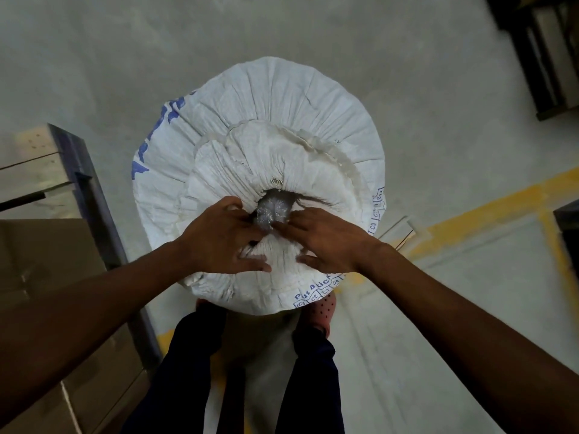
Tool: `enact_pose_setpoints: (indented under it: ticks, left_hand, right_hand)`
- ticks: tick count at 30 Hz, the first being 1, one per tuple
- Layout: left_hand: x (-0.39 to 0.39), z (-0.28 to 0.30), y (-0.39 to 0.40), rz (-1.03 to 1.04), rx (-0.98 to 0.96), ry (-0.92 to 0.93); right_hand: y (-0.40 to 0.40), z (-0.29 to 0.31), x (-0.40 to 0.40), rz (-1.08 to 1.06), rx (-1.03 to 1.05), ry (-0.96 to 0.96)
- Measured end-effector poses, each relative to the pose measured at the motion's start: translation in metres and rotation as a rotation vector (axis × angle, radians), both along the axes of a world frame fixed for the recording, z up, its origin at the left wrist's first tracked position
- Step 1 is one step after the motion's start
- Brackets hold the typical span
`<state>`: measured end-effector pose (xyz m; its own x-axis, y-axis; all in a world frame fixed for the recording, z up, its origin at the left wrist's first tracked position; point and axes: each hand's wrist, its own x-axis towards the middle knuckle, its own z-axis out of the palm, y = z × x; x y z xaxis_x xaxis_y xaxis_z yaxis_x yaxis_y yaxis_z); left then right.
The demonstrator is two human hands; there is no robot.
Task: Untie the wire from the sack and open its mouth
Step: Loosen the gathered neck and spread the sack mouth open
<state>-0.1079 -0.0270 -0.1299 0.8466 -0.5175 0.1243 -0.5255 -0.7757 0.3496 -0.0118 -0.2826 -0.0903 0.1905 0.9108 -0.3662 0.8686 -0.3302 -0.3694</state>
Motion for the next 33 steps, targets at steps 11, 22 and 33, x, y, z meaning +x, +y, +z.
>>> enact_pose_setpoints:
  ticks: [11, 22, 33]
  left_hand:
    - [0.008, 0.009, 0.033, -0.093, 0.156, 0.002]
    - [0.008, 0.021, 0.038, -0.228, 0.19, 0.018]
    - [0.0, 0.028, 0.033, 0.517, 0.031, 0.195]
  right_hand:
    - [-0.036, 0.009, 0.0, 0.032, -0.186, -0.033]
    - [-0.035, 0.019, -0.012, -0.041, -0.129, -0.076]
    - [-0.034, 0.018, -0.028, -0.908, 0.207, -0.057]
